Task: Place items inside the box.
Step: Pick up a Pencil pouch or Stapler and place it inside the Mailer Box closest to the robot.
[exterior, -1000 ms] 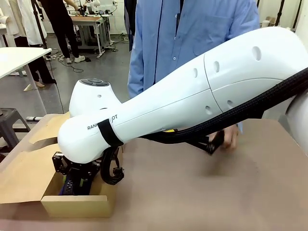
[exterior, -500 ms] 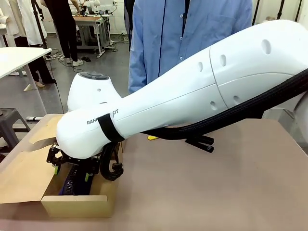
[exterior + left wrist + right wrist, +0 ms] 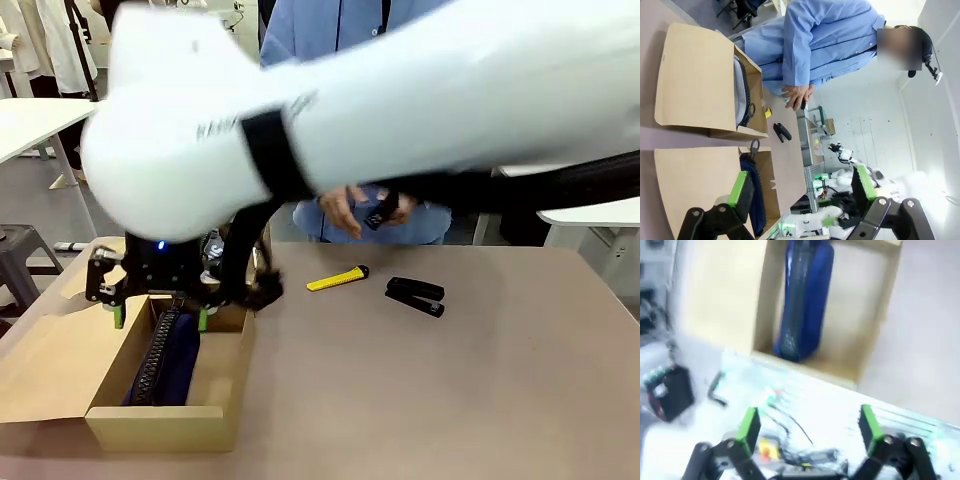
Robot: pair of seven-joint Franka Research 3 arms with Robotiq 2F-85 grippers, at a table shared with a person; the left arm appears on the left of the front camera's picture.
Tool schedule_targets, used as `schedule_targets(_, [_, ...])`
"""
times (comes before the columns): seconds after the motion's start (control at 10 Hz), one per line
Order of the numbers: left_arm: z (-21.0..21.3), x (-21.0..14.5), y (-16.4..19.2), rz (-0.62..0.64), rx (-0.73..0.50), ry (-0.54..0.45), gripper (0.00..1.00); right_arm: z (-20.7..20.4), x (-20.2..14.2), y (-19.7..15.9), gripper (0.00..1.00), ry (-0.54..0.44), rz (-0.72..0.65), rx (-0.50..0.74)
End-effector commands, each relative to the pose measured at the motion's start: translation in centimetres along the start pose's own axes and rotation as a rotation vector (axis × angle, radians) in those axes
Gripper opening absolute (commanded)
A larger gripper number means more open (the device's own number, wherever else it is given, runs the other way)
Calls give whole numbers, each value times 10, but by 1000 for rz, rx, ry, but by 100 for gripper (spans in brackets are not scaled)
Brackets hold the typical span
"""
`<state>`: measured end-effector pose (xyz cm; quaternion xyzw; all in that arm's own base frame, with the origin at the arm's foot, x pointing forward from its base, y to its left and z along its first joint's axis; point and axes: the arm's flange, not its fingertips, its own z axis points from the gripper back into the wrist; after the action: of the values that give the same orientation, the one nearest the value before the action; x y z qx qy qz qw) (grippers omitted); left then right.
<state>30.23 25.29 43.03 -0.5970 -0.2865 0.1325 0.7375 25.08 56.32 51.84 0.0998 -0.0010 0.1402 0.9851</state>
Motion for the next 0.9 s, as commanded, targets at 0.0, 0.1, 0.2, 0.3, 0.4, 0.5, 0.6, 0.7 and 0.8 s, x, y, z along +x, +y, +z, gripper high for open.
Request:
schedule_targets(0.0, [-1, -1, 0, -21, -15, -4, 100, 2, -35, -1, 100, 64, 49, -55])
schedule_targets(0.1, [-1, -1, 0, -21, -15, -4, 100, 0, 0, 0, 100, 0, 0, 0])
schedule_targets(0.2, [-1, -1, 0, -21, -15, -4, 100, 0, 0, 0, 100, 0, 0, 0])
schedule_targets(0.3, [-1, -1, 0, -21, -15, -4, 100, 22, -38, 3, 100, 23, 54, -45])
schedule_targets(0.4, [-1, -1, 0, -21, -15, -4, 100, 33, -26, -17, 100, 25, -27, 39])
schedule_targets(0.5, [-1, -1, 0, -21, -15, -4, 100, 50, -24, -60, 100, 90, -66, 122])
schedule_targets(0.6, [-1, -1, 0, -21, -15, -4, 100, 66, -38, -105, 100, 179, -100, 143])
schedule_targets(0.7, [-1, -1, 0, -21, -15, -4, 100, 82, -56, -158, 100, 251, -151, 143])
schedule_targets(0.8, [-1, -1, 0, -21, -15, -4, 100, 94, -79, -218, 100, 254, -168, 162])
